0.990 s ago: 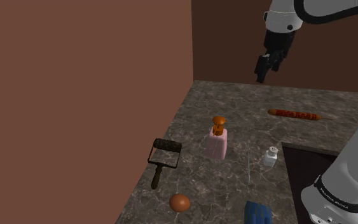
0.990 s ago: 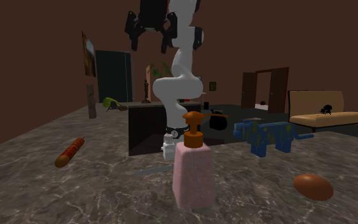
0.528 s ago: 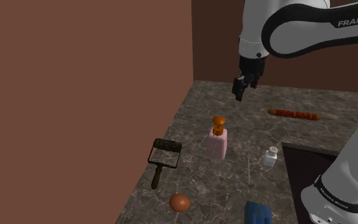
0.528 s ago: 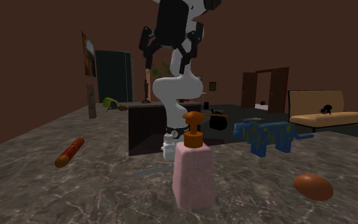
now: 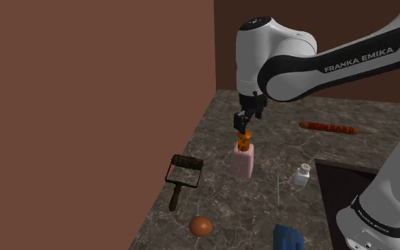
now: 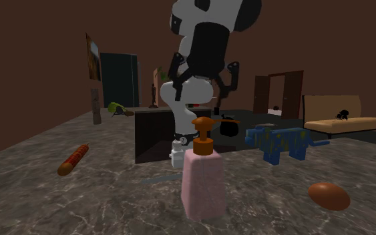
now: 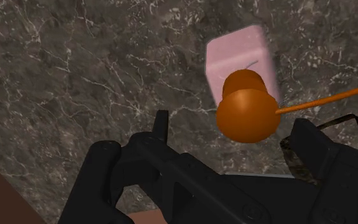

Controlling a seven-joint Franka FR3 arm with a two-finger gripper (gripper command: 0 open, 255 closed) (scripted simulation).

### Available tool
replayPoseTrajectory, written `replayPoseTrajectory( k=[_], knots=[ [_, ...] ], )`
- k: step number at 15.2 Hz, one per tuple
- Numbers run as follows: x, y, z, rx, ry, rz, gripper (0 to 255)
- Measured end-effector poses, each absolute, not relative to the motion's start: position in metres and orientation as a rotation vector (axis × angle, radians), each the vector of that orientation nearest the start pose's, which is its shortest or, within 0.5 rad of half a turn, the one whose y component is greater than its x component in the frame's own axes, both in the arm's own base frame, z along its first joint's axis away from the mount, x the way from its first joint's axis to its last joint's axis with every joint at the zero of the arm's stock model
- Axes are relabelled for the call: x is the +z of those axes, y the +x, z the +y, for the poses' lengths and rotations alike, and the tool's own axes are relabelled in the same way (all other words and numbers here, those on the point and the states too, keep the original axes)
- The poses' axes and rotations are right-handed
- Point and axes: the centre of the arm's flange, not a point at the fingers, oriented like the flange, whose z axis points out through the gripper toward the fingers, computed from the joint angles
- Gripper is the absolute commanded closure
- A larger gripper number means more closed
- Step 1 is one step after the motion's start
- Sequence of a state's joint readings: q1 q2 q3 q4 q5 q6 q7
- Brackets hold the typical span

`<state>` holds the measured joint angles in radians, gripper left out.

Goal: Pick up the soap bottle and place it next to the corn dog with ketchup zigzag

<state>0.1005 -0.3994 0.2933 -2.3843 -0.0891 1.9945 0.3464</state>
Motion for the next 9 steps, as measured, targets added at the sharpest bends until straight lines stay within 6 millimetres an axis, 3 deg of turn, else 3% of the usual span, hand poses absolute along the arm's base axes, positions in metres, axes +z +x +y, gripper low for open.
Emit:
replayPoseTrajectory(
  k=[3, 9],
  knots=[
    [0.444, 0.407, 0.183, -0.099, -3.328, -0.12, 0],
    [0.413, 0.41, 0.18, -0.099, -3.329, -0.123, 0]
  ],
)
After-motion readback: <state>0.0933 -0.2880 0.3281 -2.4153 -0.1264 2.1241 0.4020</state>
